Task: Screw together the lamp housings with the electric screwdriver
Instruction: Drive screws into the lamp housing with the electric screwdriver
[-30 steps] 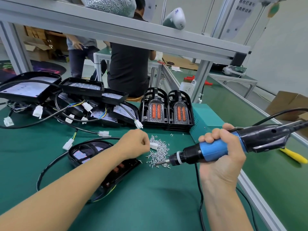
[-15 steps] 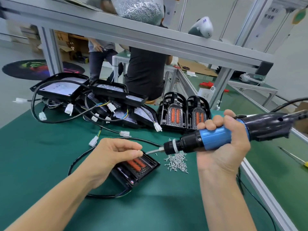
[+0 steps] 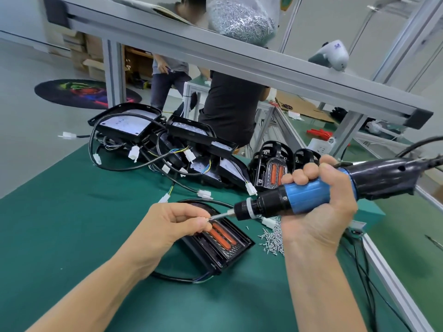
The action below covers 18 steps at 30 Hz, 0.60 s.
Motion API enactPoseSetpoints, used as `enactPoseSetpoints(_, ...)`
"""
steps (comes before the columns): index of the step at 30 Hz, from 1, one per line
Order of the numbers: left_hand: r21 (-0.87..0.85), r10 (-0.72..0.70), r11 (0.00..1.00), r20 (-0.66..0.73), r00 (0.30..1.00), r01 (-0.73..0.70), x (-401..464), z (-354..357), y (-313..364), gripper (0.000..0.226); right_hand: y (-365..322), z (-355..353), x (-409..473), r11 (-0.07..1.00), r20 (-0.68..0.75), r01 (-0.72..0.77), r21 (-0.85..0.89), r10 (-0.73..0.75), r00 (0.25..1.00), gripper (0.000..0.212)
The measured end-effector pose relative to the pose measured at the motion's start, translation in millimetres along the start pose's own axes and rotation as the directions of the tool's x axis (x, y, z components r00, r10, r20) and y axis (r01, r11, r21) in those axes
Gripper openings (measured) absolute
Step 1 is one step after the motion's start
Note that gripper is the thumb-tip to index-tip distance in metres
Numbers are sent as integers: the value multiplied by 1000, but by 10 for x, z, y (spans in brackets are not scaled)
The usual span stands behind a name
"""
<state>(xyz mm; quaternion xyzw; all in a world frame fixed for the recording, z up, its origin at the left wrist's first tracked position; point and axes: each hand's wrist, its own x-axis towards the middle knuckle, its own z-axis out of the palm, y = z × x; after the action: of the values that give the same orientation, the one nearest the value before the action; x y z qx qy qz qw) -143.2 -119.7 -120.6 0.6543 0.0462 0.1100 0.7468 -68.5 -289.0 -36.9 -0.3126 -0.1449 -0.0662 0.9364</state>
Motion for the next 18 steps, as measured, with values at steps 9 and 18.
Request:
enactPoseSetpoints(9,180,90,983,-256,963,-44,59,-360,-125,15,302,70,52,999,46,-48,-23,49,998,19)
enactPoseSetpoints(18,337,140,938,-172,975,-75,34,-530,-447,24,740,33,60,982,38,-57,-180,65,997,21)
